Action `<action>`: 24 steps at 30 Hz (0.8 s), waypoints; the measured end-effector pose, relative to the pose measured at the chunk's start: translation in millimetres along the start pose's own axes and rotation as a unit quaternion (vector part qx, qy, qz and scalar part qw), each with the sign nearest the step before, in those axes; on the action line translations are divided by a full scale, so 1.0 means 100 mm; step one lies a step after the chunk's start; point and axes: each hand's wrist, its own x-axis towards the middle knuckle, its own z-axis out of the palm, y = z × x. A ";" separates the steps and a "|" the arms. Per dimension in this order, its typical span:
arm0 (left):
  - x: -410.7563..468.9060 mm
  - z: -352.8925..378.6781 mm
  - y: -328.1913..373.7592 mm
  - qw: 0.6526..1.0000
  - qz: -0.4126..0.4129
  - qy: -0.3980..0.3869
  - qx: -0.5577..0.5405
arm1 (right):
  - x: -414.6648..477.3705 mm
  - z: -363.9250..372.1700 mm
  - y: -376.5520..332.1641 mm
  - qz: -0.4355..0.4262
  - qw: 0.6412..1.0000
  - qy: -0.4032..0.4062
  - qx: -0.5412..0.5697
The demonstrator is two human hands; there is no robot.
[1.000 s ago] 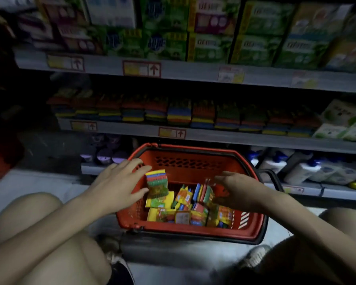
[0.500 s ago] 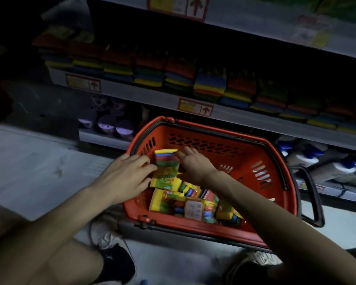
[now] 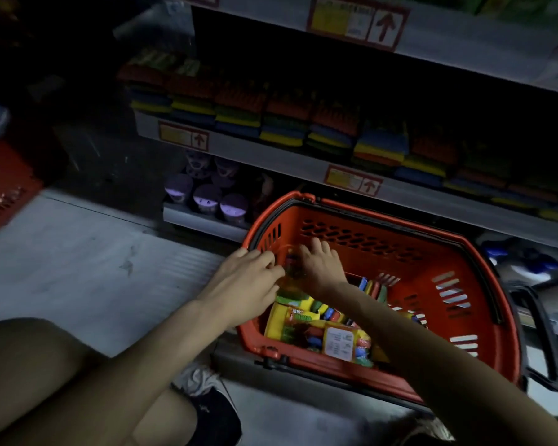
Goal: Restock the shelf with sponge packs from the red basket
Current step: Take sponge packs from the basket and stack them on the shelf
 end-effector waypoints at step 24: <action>0.67 0.09 0.57 0.759 -0.280 -0.030 -0.587 | -1.14 -1.10 1.40 0.181 0.819 -0.048 0.543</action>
